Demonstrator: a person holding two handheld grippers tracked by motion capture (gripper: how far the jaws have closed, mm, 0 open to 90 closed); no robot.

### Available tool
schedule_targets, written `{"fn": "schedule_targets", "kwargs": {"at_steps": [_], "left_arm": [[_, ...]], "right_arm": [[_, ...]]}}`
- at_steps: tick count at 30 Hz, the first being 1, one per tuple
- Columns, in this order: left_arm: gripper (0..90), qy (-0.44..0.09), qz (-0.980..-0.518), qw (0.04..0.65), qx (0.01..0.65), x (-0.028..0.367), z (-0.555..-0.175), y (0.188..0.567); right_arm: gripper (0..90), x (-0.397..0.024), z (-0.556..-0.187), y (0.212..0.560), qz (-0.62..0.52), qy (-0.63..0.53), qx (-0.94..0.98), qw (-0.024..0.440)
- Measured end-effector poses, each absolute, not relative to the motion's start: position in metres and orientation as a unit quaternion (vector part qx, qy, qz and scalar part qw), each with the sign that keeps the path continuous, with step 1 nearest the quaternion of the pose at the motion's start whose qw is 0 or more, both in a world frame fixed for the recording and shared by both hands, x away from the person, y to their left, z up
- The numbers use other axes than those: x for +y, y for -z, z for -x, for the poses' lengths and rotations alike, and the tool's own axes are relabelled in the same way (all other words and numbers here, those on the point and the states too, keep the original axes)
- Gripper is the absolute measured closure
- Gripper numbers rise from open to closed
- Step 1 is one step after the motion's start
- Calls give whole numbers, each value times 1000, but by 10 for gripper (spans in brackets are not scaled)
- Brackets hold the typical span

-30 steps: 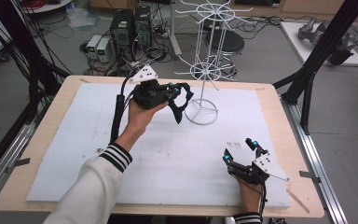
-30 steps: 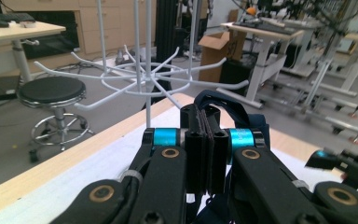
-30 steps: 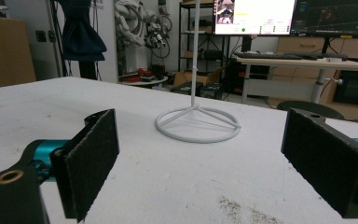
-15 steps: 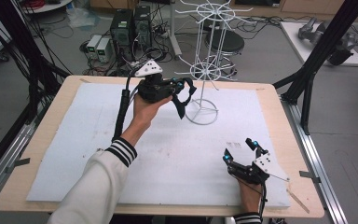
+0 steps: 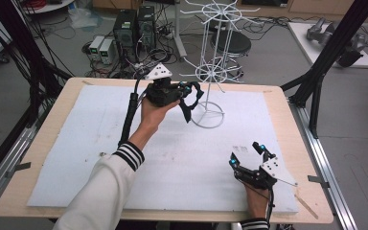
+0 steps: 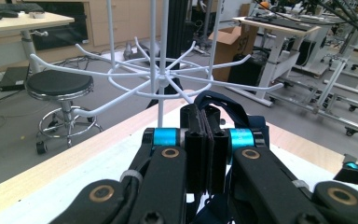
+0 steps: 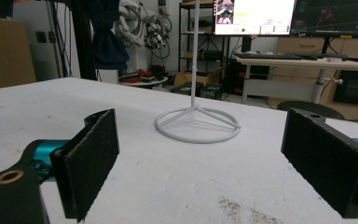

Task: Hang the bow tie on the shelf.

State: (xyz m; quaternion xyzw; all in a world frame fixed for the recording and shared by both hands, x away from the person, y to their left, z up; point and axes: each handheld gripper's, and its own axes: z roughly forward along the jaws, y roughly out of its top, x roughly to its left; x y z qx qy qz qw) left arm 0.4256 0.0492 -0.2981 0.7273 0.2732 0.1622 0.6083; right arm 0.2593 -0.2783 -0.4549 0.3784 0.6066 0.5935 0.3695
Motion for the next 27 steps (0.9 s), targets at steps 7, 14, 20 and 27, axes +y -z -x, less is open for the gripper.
{"fn": "schedule_targets", "kwargs": {"at_steps": [7, 14, 20, 27], "left_arm": [[886, -166, -729, 603, 279, 47, -429, 302], [886, -170, -734, 595, 280, 45, -430, 306], [886, -178, -741, 585, 278, 40, -429, 309], [886, -182, -744, 581, 275, 39, -428, 309]], "right_arm": [[103, -278, -259, 455, -380, -595, 606, 368], [103, -279, -260, 455, -379, -595, 605, 369], [103, -279, -260, 455, -378, -596, 605, 368], [103, -279, -259, 455, -379, -596, 605, 368]]}}
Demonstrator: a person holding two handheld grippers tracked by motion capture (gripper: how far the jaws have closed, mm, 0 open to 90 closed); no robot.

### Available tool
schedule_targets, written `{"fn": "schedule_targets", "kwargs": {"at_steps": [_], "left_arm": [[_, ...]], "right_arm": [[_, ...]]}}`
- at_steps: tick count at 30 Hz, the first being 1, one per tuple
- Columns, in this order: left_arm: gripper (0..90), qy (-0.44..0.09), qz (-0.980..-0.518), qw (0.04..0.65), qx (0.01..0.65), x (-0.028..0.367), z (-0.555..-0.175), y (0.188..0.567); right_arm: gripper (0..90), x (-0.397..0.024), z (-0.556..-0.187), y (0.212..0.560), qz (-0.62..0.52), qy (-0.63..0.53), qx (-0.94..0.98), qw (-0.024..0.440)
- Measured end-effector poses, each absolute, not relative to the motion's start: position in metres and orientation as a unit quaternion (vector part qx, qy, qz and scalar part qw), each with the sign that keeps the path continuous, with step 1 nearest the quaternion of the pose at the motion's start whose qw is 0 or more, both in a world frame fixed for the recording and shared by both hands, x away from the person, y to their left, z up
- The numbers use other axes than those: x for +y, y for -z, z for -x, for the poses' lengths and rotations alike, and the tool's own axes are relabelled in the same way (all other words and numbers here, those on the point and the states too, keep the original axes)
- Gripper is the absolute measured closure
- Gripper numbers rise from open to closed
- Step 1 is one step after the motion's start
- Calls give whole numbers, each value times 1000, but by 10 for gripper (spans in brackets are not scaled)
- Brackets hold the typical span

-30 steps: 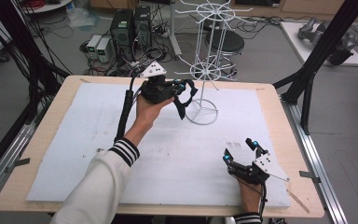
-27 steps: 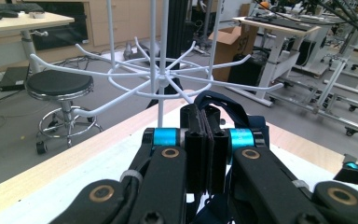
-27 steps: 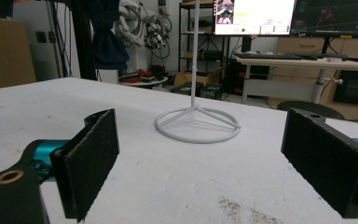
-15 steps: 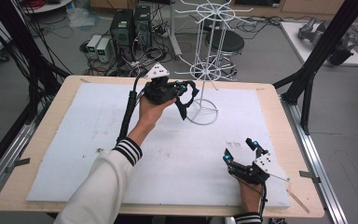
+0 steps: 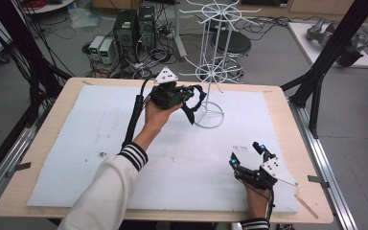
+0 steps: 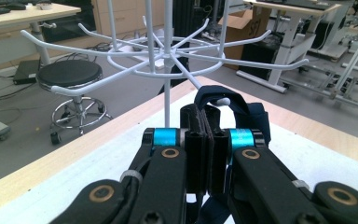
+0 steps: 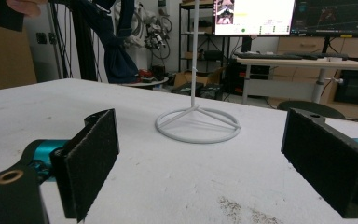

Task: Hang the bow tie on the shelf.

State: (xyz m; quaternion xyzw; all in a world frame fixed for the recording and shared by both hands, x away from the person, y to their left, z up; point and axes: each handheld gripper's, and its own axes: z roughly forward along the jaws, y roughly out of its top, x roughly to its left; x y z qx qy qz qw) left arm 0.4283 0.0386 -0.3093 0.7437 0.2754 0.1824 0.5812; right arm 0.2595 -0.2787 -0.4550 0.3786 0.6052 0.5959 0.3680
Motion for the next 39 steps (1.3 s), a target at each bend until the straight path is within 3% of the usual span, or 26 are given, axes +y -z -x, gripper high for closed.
{"fn": "schedule_targets", "kwargs": {"at_steps": [28, 29, 31, 35, 39], "left_arm": [[879, -217, -750, 555, 287, 26, -433, 322], [853, -222, -749, 551, 292, 26, -433, 323], [711, -223, -749, 546, 302, 27, -433, 323], [362, -221, -741, 541, 331, 33, -431, 327], [216, -228, -746, 543, 309, 44, -424, 334]], "right_arm": [[103, -279, -259, 455, -377, -596, 603, 372], [103, -280, -259, 455, -378, -597, 603, 369], [103, -280, -259, 455, -380, -599, 601, 367], [102, -280, -259, 455, -379, -598, 603, 369], [103, -279, -259, 455, -378, -597, 602, 371]]}}
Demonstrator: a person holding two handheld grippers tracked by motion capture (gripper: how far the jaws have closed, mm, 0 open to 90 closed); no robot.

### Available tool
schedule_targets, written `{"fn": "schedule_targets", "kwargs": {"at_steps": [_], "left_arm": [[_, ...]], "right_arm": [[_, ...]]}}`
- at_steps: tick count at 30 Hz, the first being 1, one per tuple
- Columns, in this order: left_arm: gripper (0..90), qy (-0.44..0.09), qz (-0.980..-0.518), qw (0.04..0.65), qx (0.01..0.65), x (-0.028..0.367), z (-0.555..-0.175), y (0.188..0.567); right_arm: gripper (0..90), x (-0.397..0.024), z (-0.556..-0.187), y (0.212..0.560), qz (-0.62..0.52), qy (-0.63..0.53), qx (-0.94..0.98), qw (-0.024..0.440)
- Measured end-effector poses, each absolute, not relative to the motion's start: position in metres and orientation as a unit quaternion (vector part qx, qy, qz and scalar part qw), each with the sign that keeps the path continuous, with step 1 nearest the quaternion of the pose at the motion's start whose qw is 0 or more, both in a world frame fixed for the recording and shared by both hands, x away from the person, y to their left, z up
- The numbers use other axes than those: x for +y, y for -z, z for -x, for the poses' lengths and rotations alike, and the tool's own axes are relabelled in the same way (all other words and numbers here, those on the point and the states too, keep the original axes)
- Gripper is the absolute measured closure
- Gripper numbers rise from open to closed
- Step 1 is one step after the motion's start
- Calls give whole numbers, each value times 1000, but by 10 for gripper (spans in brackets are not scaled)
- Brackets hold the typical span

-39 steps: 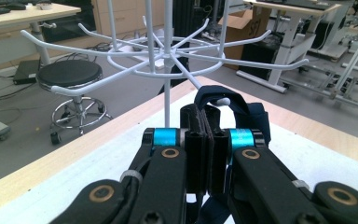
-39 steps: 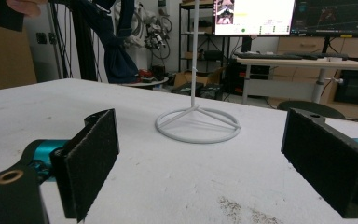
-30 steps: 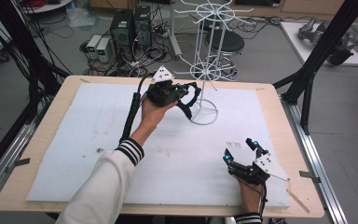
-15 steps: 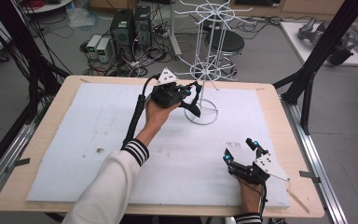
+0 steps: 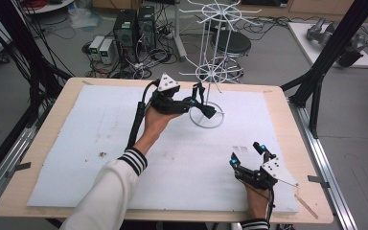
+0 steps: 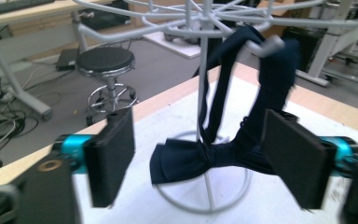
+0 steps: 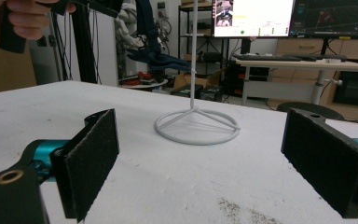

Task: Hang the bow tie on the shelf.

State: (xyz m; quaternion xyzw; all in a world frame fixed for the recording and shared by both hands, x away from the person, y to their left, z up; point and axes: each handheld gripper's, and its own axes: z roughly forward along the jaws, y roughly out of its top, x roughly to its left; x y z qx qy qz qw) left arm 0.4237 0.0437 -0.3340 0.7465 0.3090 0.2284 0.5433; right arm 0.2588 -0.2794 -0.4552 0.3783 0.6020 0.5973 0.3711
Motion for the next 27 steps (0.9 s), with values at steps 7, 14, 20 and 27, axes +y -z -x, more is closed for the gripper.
{"fn": "schedule_targets", "kwargs": {"at_steps": [7, 14, 20, 27], "left_arm": [[111, -233, -736, 568, 285, 83, -397, 348], [105, -249, -710, 594, 284, 150, -360, 372], [105, -293, -669, 611, 305, 212, -316, 394], [105, -327, -631, 625, 323, 267, -279, 428]], "right_arm": [[103, -279, -259, 455, -378, -596, 602, 373], [103, -279, -258, 455, -380, -595, 601, 374], [103, -279, -258, 455, -380, -595, 601, 374], [102, -279, -258, 455, -378, -594, 602, 377]]}}
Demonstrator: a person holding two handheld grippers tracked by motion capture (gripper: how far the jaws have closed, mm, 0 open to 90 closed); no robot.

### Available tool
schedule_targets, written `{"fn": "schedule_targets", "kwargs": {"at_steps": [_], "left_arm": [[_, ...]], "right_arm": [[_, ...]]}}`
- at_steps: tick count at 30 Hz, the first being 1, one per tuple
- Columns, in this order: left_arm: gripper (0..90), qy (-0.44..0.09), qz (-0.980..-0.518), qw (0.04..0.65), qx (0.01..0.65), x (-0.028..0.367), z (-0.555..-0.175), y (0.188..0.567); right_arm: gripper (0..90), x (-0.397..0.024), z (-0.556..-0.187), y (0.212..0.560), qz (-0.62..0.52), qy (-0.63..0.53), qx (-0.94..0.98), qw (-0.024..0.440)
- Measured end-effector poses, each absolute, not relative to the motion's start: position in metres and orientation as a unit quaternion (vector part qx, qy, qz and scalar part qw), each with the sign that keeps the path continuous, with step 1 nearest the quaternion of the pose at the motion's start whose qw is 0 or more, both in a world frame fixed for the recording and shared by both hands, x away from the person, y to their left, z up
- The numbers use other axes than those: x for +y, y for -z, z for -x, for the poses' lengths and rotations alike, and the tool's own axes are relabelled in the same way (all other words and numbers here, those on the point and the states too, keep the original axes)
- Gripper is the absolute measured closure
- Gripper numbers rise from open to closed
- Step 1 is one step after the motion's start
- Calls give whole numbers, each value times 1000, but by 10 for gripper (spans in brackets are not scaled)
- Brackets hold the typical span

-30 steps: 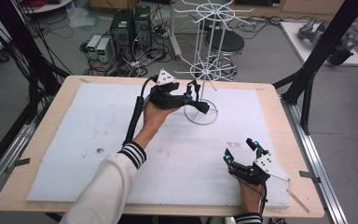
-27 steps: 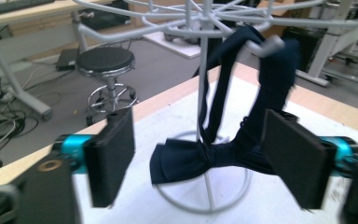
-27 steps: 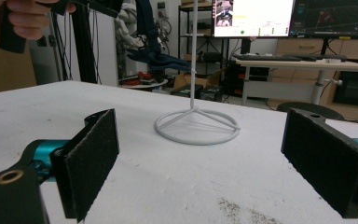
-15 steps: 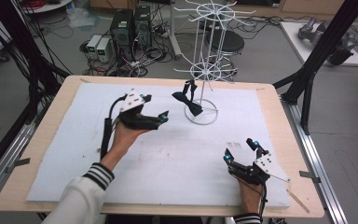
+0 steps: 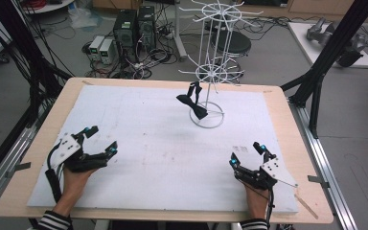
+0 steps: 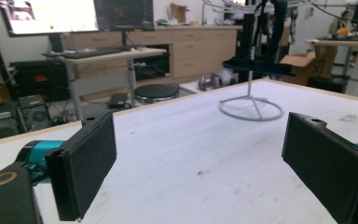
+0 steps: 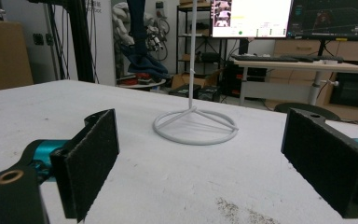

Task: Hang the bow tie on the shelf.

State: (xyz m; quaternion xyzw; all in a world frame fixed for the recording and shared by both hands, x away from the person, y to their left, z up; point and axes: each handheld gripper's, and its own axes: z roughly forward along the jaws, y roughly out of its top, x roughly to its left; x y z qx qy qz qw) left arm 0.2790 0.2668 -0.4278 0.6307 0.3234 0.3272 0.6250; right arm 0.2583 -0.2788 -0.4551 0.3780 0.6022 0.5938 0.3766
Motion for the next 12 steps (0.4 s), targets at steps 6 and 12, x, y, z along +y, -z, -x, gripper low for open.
{"fn": "schedule_targets", "kwargs": {"at_steps": [6, 12], "left_arm": [[105, -342, -607, 634, 334, 286, -272, 444], [107, -355, -604, 629, 337, 288, -269, 455]], "right_arm": [[103, -279, -258, 455, -377, -594, 602, 377], [103, -279, -258, 455, -377, -594, 602, 378]]}}
